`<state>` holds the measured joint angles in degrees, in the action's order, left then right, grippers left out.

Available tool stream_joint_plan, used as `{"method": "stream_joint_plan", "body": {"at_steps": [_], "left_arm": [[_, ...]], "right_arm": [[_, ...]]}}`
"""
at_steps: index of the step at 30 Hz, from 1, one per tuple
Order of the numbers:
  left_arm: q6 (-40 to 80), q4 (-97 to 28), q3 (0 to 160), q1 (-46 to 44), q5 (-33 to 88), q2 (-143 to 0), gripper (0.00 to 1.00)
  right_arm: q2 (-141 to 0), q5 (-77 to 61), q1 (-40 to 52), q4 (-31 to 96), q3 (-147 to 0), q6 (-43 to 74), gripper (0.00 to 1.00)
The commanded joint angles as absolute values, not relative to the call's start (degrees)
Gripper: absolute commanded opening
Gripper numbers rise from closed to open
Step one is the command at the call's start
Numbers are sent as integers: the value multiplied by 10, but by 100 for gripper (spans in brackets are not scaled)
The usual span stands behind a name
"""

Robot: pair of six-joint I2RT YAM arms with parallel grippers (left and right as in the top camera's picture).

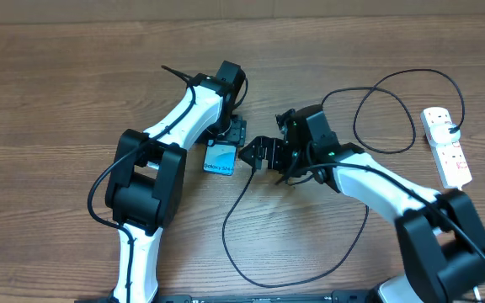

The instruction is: Plug charger to phone and switch on socket

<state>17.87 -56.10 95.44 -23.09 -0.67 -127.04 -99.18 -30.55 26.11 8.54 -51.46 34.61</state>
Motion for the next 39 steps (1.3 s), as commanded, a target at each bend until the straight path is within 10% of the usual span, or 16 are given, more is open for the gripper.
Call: {"method": "stream_joint_plan", "body": {"at_steps": [1, 39], "left_arm": [[166, -571, 952, -220, -3, -1298, 69], [87, -611, 953, -158, 264, -1298, 68]], "right_arm": [[-1027, -345, 275, 46, -525, 356, 100], [-1147, -222, 352, -187, -525, 408, 100]]}}
